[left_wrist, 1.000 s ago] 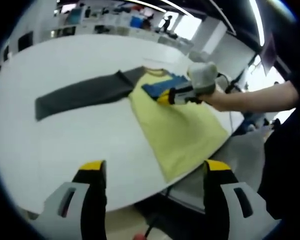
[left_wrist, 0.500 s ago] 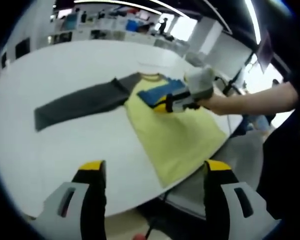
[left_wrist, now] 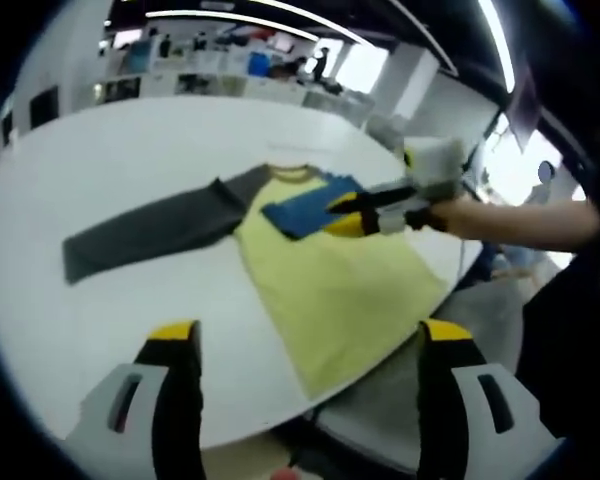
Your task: Fold the garment on the visible template until the final outline fits inside the template.
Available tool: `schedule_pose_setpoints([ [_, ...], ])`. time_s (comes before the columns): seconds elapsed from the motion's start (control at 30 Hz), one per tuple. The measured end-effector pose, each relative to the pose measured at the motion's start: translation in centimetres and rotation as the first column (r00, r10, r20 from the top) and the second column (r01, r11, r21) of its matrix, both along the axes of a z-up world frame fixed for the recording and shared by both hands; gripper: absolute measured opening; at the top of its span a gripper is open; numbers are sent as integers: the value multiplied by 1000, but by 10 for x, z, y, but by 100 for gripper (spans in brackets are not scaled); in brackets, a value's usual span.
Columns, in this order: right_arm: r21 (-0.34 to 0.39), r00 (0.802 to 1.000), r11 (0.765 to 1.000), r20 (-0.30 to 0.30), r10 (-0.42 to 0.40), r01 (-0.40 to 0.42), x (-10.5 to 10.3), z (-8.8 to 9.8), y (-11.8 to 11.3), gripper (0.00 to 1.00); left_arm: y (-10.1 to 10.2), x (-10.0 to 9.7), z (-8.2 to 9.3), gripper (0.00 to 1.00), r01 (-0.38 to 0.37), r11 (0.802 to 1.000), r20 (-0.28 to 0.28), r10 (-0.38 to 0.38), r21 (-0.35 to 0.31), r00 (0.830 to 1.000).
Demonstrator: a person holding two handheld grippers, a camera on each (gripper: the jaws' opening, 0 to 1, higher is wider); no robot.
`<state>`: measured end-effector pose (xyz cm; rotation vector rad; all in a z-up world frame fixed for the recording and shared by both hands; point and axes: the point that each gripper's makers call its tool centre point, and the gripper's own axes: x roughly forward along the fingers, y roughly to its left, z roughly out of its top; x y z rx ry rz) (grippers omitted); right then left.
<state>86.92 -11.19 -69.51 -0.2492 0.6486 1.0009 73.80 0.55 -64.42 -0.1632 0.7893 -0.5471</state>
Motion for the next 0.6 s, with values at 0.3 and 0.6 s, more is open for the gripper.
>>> schedule_pose_setpoints([
  [0.3, 32, 999, 999, -37, -31, 32, -28, 17, -41, 65, -11, -5, 10, 86, 22, 1000, 20, -22, 5, 1000],
  [0.6, 57, 990, 989, -37, -132, 134, -44, 39, -99, 81, -11, -6, 21, 86, 16, 1000, 47, -17, 18, 999],
])
